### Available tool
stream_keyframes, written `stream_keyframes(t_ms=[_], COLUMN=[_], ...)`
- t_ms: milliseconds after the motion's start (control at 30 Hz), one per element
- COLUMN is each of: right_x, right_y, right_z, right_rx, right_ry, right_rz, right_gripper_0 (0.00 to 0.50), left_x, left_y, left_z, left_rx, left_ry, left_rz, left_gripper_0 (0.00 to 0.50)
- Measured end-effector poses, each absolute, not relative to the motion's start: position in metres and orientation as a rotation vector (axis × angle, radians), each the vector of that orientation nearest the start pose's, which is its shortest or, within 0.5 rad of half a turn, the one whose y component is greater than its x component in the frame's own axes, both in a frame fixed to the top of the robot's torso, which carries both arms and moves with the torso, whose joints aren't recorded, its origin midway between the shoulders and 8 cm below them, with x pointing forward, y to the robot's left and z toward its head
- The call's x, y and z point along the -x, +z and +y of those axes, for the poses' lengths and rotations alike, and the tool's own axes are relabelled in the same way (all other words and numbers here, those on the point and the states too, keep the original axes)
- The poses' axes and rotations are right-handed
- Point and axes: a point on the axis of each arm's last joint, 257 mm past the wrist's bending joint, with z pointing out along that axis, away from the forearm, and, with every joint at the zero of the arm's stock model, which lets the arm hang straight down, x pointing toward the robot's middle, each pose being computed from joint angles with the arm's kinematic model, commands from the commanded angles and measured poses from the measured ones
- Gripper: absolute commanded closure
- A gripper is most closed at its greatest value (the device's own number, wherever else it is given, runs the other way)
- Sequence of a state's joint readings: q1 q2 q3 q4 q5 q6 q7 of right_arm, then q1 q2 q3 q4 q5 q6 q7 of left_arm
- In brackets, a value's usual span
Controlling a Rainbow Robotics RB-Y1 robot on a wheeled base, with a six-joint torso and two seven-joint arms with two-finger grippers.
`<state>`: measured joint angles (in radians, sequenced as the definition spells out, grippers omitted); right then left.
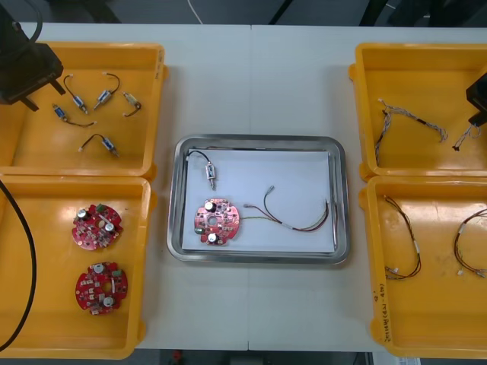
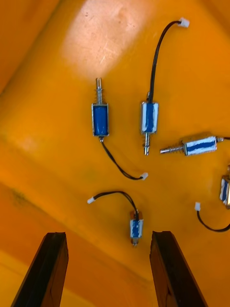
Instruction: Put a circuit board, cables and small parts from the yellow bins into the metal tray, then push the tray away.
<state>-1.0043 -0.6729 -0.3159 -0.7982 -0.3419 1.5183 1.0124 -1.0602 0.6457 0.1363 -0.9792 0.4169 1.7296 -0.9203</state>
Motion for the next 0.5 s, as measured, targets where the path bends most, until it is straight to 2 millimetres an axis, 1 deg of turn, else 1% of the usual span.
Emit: stream_keyframes(t_ms=[133,233,500], right_x=[-0.571,-0.562,-0.538], right_y=[-0.125,-0.109,-0.072], right_z=[-0.447,-0.439,-0.420], right_rx=[-1.114,-1.073,-0.960], right_ry=[0.188,0.159,0.100], right_rz=[2.454,2.480,2.544], right_gripper_0=[0.500,0.500,0.500], left_x=[-0.586,-0.593,-0.608], left_y=[-0.117,-0.125,-0.142], left_z=[0.391,0.396,0.409], left_rx=[1.032,1.018,0.952], left_ry=[-0.164,-0.170,-0.164], left_rz=[2.515,2.499,2.477], left_gripper_0=[0.000,0.000,0.000])
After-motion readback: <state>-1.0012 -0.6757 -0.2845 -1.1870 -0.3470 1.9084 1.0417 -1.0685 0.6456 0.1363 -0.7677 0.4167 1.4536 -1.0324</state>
